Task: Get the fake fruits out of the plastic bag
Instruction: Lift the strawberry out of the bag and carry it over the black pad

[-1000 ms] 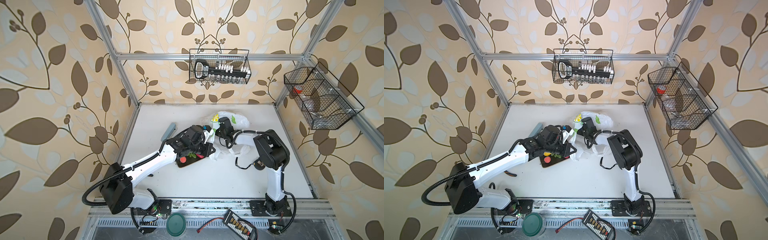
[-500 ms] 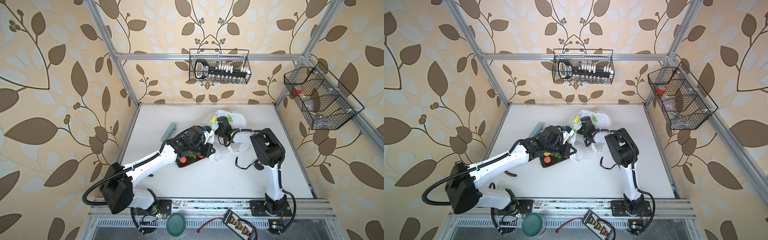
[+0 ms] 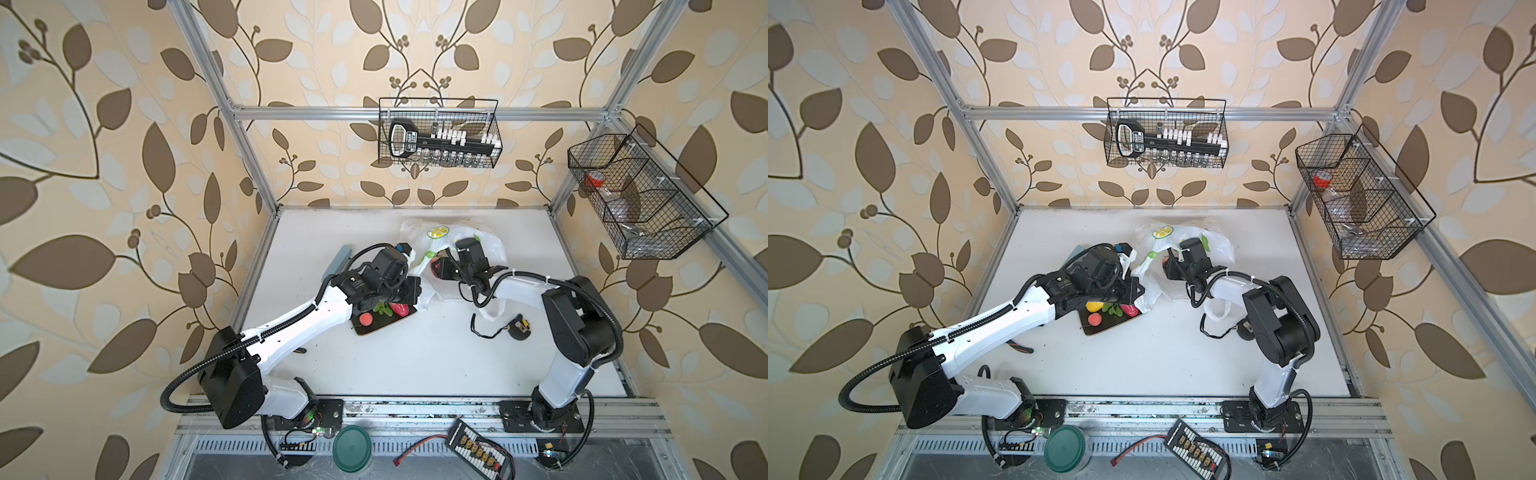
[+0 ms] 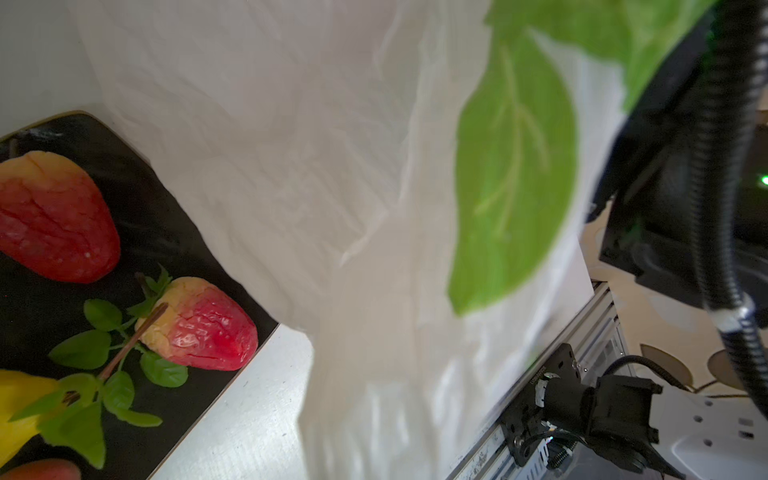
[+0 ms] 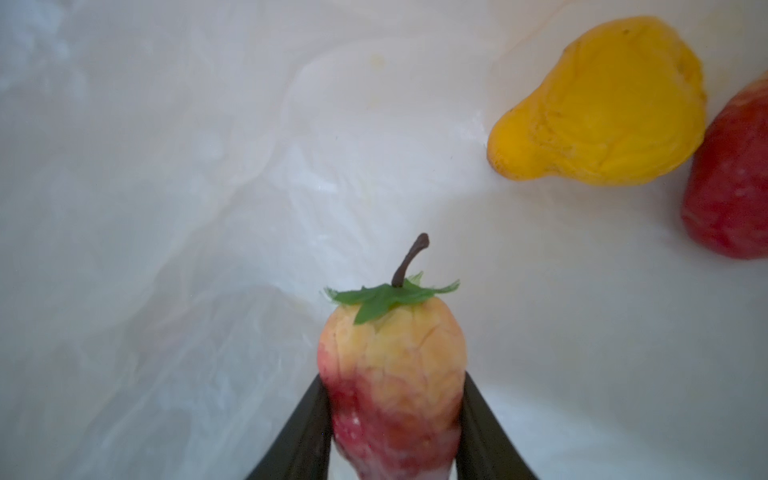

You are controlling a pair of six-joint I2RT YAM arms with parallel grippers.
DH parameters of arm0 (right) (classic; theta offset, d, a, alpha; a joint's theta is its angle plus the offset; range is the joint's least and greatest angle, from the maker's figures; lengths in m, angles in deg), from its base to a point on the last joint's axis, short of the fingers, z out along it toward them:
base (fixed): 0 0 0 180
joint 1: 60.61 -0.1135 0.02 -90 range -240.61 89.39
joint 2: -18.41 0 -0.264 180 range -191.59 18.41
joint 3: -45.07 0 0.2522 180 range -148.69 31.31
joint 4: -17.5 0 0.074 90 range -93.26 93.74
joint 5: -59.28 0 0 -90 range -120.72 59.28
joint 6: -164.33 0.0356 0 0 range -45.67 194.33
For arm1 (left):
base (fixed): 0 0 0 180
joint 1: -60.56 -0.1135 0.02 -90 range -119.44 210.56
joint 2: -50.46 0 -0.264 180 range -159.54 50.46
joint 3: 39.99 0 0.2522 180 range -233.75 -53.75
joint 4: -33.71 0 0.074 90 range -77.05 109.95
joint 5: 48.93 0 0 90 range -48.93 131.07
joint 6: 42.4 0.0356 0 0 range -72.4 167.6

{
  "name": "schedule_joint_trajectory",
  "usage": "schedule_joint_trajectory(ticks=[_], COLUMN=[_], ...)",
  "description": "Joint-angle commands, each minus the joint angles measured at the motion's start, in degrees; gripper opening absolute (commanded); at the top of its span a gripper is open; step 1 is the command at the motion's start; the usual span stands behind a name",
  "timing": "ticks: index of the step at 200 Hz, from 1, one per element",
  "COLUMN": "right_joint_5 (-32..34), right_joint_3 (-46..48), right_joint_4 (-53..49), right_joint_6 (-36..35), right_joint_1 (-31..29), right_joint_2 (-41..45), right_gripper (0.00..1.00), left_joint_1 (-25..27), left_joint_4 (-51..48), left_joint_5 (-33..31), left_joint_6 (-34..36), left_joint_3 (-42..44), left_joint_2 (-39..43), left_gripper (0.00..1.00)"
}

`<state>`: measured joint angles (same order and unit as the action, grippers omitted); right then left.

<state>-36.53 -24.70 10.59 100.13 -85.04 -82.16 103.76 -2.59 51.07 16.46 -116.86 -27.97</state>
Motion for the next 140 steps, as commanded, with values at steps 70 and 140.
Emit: schedule_joint_trajectory(ticks=[70,140], right_joint_5=[-12.0,-15.2], right_joint_3=[13.7,15.3], right_joint_4=[-10.8,-15.1], right_joint_6=[-26.3,-29.8], right_joint_1=[-0.1,-0.3], right_joint_2=[18.8,35.1], right_gripper=[0.4,0.42], left_joint_1=[-1.5,-2.6], left_joint_4=[2.1,3.4], left_joint_5=[0.7,2.3], left_joint_6=[2.0,2.0], left_joint_3=[-5.7,-6.2], left_joint_2=[-3.7,-7.2], left_gripper=[0.0,0.0])
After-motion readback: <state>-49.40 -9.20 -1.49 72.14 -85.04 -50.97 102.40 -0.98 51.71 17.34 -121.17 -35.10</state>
